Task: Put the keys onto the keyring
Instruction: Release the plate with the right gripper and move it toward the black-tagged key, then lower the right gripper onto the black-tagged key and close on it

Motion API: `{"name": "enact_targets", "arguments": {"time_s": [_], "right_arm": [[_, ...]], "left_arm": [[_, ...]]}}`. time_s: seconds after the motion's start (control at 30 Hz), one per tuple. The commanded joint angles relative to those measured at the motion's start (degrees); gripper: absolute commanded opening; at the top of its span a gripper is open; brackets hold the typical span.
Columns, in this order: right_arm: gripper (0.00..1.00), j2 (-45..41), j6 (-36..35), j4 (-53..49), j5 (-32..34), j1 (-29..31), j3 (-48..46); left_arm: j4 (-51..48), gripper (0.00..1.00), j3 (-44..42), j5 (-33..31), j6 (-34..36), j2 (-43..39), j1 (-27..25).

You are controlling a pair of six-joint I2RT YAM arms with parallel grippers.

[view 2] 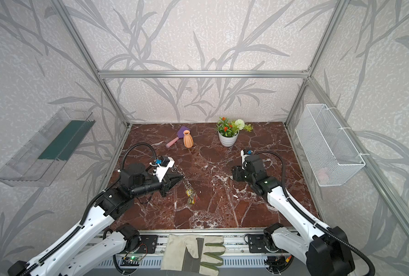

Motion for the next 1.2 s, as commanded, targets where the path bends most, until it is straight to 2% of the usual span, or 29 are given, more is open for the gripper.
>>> {"name": "enact_targets", "arguments": {"time_s": [0.0,0.13,0.2,0.27,0.4,0.67,1.17], "right_arm": [[0.54,4.23,-4.33,-4.26,2.49,-0.13,4.51],[0.53,11.96,-9.53,-8.06,0.17,-0.02,9.43],[0.50,16.61,-11.88,-12.52,-0.79,0.03,13.14],[0.48,20.68,-13.18,-16.44,-1.69,0.05,16.17],[0.43,26.52,-14.33,-18.95,-5.15,0.24,18.72],[0.43,32.88,-14.14,-19.19,-7.95,0.11,20.91],[0.37,37.30,-13.62,-18.17,-7.37,-0.46,20.95]], "left_arm": [[2.06,0.00,0.92,-1.21,-0.41,-0.43,0.20],[5.84,0.00,-0.83,-2.89,-4.60,-0.20,0.26],[5.25,0.00,0.09,-0.71,-3.94,0.09,0.23],[4.48,0.00,0.42,-1.13,-3.31,-0.16,0.26],[5.21,0.00,0.02,-0.32,-3.73,-1.10,0.25],[5.46,0.00,0.09,0.65,-4.28,-1.52,0.24],[5.43,0.00,0.20,1.25,-4.21,-2.09,0.18]]}}
